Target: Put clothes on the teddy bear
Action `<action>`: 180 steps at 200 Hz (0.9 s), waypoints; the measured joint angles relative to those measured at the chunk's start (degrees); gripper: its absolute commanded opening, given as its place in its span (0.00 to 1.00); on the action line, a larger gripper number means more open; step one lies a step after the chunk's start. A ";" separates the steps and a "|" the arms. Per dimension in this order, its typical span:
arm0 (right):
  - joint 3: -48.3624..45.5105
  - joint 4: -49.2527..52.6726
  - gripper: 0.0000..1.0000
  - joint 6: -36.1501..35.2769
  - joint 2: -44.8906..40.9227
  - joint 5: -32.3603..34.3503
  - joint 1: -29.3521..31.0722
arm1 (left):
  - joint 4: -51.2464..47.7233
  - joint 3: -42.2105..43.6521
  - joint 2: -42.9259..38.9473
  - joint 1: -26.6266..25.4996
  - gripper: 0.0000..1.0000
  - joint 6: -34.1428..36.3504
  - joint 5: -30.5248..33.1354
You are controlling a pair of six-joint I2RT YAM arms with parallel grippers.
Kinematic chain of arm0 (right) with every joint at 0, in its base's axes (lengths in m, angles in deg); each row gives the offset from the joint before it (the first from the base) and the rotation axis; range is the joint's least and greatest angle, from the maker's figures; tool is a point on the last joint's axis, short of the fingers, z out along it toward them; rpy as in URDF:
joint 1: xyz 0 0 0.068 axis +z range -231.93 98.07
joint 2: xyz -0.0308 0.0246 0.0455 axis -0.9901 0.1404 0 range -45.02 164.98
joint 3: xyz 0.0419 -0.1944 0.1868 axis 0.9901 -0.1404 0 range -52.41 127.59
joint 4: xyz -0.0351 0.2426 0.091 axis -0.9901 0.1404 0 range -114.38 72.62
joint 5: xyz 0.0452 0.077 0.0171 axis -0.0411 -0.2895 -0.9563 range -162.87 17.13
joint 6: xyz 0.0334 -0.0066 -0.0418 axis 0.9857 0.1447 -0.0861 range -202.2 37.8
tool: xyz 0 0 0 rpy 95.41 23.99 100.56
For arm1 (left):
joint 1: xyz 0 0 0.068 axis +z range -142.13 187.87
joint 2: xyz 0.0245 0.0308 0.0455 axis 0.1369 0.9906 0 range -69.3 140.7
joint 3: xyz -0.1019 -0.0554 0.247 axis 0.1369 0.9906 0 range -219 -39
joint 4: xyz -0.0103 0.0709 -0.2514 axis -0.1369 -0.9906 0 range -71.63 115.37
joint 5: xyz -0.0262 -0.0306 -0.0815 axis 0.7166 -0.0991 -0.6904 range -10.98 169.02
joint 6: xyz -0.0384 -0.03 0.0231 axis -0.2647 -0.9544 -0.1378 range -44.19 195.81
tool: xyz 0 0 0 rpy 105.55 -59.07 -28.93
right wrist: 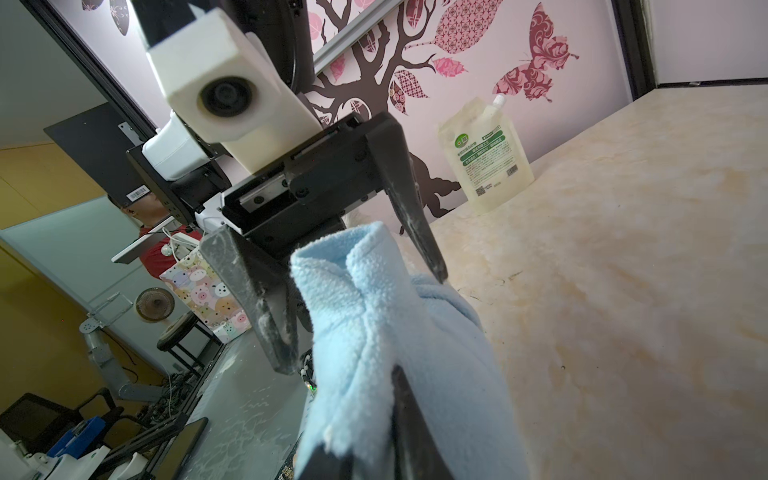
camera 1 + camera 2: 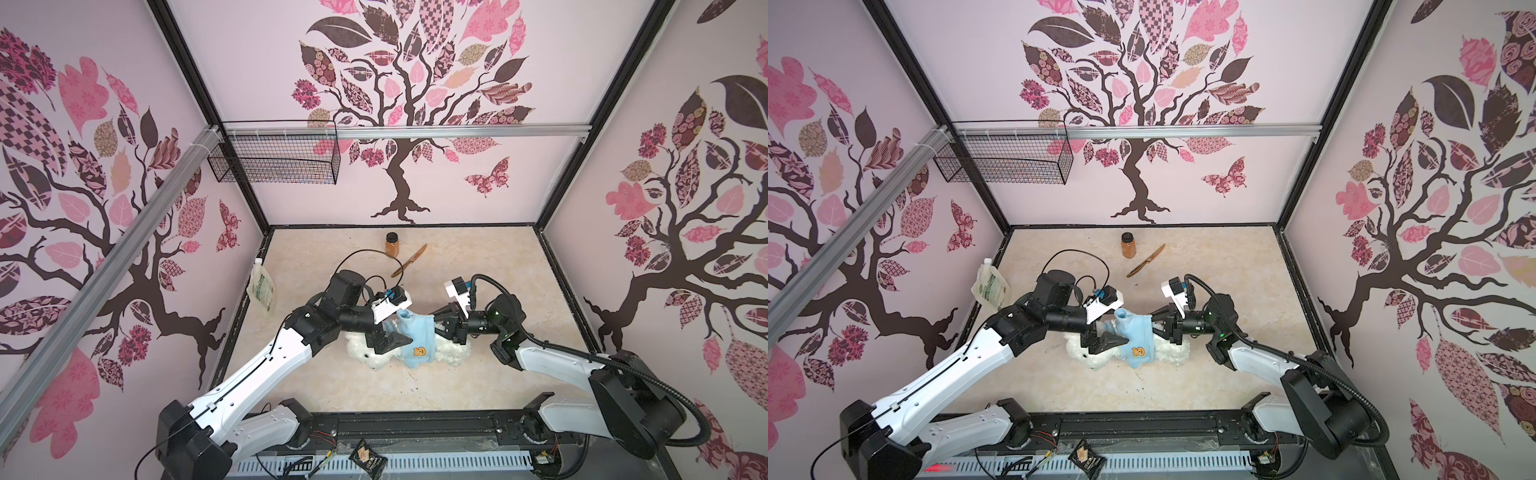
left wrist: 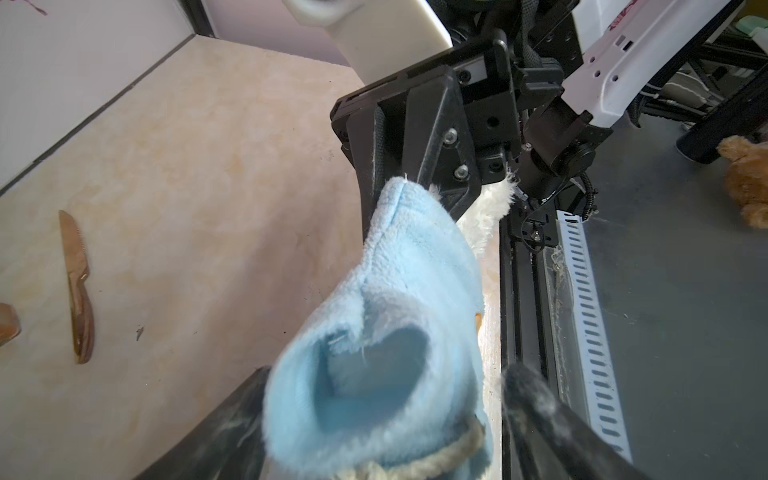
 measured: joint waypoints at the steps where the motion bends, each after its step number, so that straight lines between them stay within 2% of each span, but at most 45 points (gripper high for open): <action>1: 0.00 0.00 0.16 0.00 0.00 -0.04 0.02 | 0.09 0.00 0.13 0.00 0.82 -0.17 -0.20; 24: 0.61 0.04 0.16 0.02 -0.15 -0.63 0.50 | 1.62 0.00 2.47 0.02 0.71 -1.77 -3.19; 58: 0.68 0.42 0.16 -0.26 -0.57 -0.79 0.83 | 2.69 0.00 5.90 0.28 0.48 -3.54 -6.97; 71: 0.68 1.25 0.19 -0.85 -0.63 -0.55 0.83 | 2.58 0.00 6.27 0.46 0.41 -3.87 -7.52; 95: 0.72 4.50 0.33 -3.19 -2.25 0.90 0.83 | 2.86 0.09 5.95 0.66 0.26 -4.76 -7.34; 120: 1.25 11.93 0.60 -7.52 -6.43 5.44 0.90 | 4.35 1.01 3.82 0.85 0.09 -3.91 -5.31; 131: 1.33 17.14 0.72 -9.49 -9.09 8.90 0.90 | 4.74 1.79 1.99 0.92 0.08 -3.28 -4.13; 140: 1.27 21.29 0.77 -11.61 -11.45 11.65 0.90 | 4.96 2.36 0.63 0.94 0.08 -2.73 -3.10; 180: 1.03 36.70 0.86 -19.52 -24.37 21.79 1.27 | 5.42 3.96 -2.56 0.96 0.07 0.20 -0.13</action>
